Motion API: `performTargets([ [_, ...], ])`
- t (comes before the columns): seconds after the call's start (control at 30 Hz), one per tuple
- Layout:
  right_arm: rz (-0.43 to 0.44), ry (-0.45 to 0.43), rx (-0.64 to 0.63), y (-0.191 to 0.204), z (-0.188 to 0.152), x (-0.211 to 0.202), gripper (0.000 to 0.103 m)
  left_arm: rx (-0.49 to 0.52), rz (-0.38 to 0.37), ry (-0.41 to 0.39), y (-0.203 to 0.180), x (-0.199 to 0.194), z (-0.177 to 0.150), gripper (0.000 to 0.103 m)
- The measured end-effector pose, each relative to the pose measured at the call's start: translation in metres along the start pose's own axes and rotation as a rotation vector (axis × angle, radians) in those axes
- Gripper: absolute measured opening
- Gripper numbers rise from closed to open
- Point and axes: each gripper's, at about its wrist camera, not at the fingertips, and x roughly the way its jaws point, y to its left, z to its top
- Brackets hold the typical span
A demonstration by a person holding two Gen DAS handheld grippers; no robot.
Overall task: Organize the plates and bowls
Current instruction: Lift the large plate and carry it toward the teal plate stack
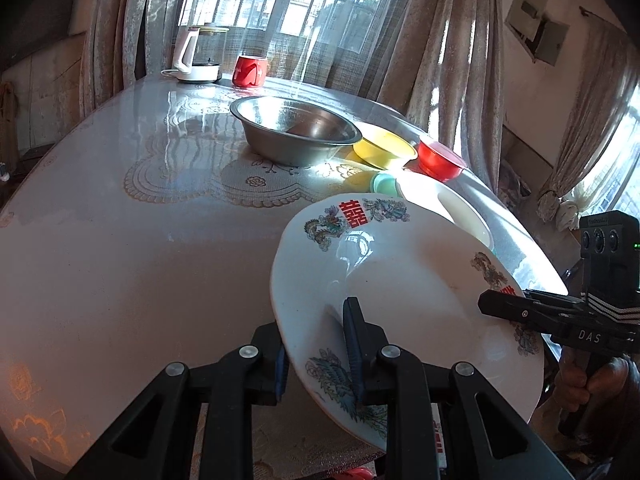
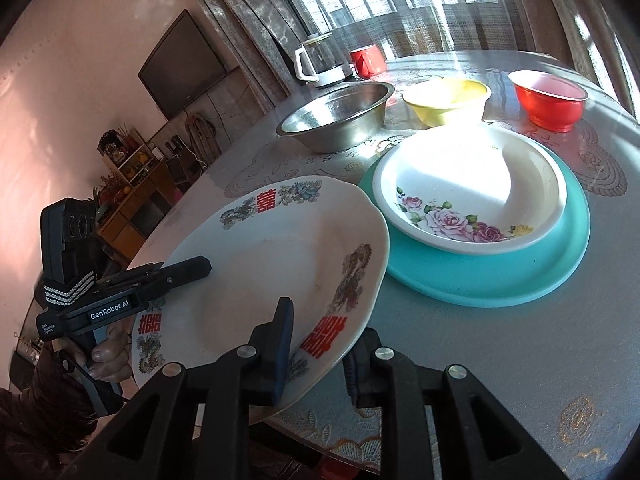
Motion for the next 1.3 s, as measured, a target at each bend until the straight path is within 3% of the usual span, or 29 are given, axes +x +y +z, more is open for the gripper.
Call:
performTargets([
  [0.7,-0.070,-0.115,0.046,-0.022,0.014,-0.047,0.022,0.113,-0.016,-0.036,-0.056,0.013,0.046,0.025],
  [1.3,-0.152,-0.170,0.117,-0.053,0.015,-0.073,0.023,0.189,-0.045,-0.003,-0.096,0.043,0.070,0.025],
])
